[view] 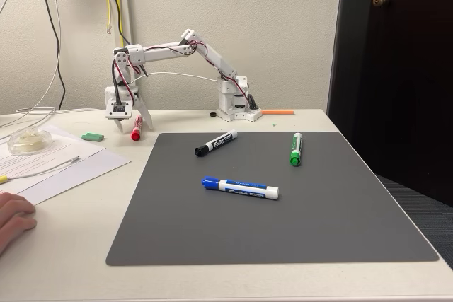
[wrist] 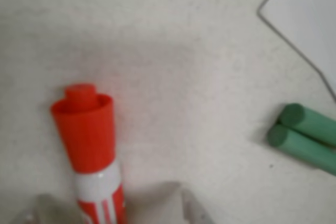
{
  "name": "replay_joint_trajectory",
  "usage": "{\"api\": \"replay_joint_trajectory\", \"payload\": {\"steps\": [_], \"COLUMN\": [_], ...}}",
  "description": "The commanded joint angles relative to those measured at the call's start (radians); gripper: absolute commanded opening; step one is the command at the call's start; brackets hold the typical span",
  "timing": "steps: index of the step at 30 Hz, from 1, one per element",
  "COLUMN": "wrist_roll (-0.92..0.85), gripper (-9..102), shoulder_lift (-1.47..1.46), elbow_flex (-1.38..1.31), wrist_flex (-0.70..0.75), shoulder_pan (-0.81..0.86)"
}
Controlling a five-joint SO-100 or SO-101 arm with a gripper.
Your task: Pick up the red marker.
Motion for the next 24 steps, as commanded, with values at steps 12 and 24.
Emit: {"api": "replay_joint_trajectory", "payload": {"steps": [12,24], "wrist_roll": [-0.034,-0.025], "gripper": [30,12], "shoulder_lift": [-0.029,-0.009], "elbow_flex": [-0.006,-0.006], "wrist_flex": [0.012,0.063], "shoulder_pan": [0.038,0.029]}}
